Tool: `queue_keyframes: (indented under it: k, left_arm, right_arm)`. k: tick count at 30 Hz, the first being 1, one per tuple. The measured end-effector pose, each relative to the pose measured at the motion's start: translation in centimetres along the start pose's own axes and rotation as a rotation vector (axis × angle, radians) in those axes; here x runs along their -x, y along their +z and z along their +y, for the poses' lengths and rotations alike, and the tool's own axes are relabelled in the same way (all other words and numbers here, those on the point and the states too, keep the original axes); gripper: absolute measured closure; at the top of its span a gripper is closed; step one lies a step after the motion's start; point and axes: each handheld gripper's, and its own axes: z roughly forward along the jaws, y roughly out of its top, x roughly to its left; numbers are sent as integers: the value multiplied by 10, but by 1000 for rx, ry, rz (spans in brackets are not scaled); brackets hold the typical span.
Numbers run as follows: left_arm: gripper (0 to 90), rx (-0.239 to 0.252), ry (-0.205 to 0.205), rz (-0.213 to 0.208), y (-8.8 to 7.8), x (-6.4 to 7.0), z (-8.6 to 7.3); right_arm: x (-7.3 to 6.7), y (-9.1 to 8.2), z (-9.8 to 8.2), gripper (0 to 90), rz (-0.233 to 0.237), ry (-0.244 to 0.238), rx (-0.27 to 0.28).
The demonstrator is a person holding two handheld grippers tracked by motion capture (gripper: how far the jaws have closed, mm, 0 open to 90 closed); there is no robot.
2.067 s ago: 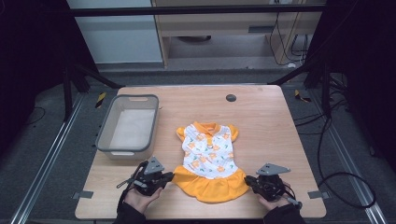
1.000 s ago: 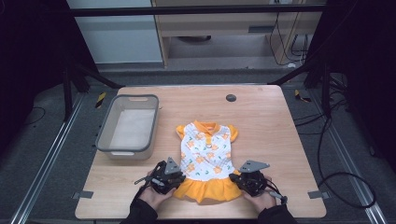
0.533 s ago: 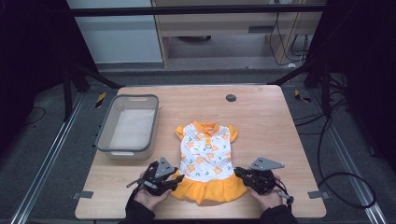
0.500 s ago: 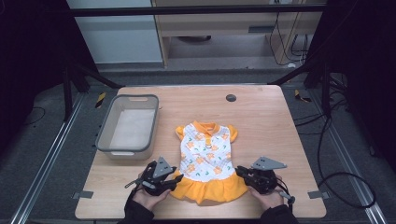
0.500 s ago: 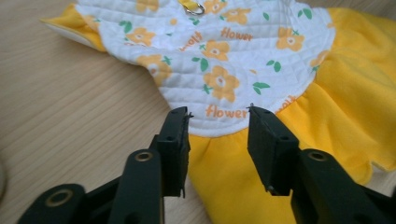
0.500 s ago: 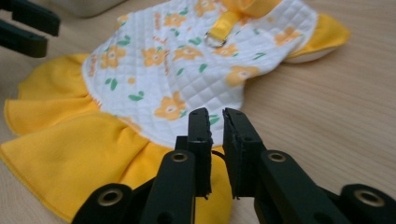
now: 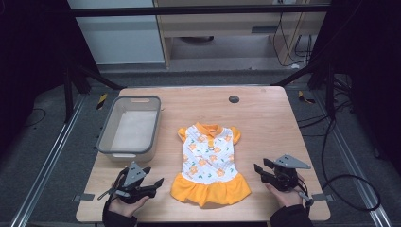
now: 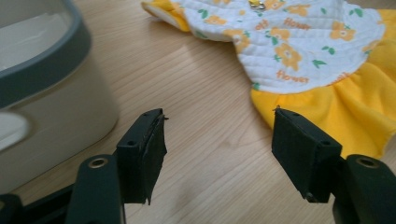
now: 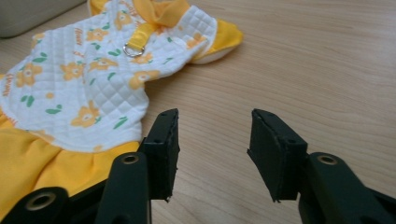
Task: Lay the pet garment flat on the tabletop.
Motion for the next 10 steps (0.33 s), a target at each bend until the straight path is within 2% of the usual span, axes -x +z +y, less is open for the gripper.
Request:
queue_keyframes:
  k: [4, 8, 10]
  left_arm:
    - [302, 3, -27, 18, -7, -9, -9]
    - [284, 2, -38, 30, -12, -14, -16]
    - [273, 1, -41, 40, -14, -18, -19]
  right_arm:
    - [7, -1, -2, 432, -28, 16, -3]
    - [15, -2, -4, 337, -67, 29, 1]
    - [19, -3, -4, 300, -84, 50, 1]
